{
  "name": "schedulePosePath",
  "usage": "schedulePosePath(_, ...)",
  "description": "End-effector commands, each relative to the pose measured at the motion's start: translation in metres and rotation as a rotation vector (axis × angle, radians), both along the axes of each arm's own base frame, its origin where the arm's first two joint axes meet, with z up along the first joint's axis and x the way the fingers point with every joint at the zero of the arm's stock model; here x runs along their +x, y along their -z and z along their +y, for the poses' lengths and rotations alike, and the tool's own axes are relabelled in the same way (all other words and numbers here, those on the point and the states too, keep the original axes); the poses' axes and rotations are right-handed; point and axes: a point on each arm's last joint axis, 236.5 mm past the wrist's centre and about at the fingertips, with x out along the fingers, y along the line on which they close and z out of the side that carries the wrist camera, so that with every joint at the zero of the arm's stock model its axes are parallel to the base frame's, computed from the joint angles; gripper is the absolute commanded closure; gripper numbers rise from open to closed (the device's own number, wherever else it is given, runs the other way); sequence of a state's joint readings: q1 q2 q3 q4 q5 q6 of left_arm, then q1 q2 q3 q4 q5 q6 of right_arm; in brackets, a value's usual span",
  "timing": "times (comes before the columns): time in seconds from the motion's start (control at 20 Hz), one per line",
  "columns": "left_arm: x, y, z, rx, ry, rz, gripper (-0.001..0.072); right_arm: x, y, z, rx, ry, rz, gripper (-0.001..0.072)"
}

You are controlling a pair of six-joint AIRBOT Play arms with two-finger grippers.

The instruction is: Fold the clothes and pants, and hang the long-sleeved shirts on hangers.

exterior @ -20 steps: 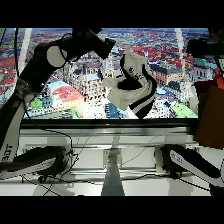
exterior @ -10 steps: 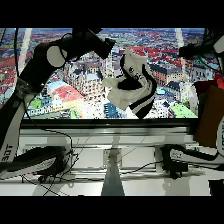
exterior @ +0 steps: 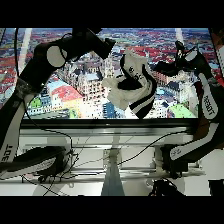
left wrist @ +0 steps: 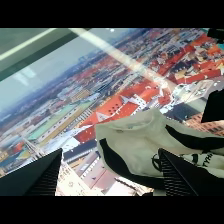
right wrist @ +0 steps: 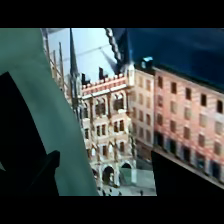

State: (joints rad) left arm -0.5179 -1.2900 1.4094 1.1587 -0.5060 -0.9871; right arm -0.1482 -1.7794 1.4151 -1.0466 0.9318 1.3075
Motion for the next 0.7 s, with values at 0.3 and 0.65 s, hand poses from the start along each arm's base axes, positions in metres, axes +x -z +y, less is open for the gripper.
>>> schedulePosePath(0.3,-0.001,-0.002,-0.002,-0.023,0.002,0.012,0.0011,0.032,0.015,0.038,0.169,-0.024,-0.045,0.0123)
schedulePosePath(0.65,-0.008,0.002,-0.007,-0.128,-0.018,0.135,0.0011,0.035,0.016,0.078,0.141,-0.103,-0.084,0.0268)
